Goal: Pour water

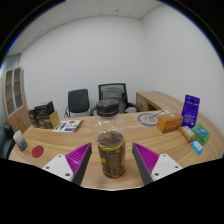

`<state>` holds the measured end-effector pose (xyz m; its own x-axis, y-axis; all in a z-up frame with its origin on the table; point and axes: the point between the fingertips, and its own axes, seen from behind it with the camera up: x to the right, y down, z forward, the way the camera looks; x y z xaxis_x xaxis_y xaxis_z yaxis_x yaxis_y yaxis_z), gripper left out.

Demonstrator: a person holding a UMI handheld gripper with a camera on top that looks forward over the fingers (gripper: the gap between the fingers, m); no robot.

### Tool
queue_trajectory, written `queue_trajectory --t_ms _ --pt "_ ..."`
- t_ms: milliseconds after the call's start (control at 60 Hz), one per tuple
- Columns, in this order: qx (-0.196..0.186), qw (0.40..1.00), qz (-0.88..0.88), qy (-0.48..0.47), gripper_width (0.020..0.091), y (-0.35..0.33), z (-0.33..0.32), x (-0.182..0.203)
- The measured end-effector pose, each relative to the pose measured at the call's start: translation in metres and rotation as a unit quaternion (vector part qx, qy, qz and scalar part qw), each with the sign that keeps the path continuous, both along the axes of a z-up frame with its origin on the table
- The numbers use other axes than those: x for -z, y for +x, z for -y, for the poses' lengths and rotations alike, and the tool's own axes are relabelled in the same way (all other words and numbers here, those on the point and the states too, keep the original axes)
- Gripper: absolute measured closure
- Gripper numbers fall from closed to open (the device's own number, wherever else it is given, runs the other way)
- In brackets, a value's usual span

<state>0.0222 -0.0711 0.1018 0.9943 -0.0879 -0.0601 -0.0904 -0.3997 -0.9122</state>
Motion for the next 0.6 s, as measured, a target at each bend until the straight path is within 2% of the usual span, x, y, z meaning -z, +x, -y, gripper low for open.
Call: queue_trajectory --t_ms 67,150,333,417,500,600 --pt "-0.009 1.000 0.003 0.005 0.0348 -0.002 -0.017 0.007" --pt "-0.008 1.000 0.011 0.008 0.0552 0.001 -0.032 0.015" --pt "0.009 0.999 0.025 0.029 0.0639 -0.003 -0.039 0.014" --pt "0.008 0.999 0.040 0.026 0.0721 0.000 -0.040 0.013" --pt "0.016 0.997 0.071 0.029 0.0726 0.001 -0.041 0.003" --pt "0.033 0.992 0.120 0.037 0.0725 -0.006 -0.043 -0.030"
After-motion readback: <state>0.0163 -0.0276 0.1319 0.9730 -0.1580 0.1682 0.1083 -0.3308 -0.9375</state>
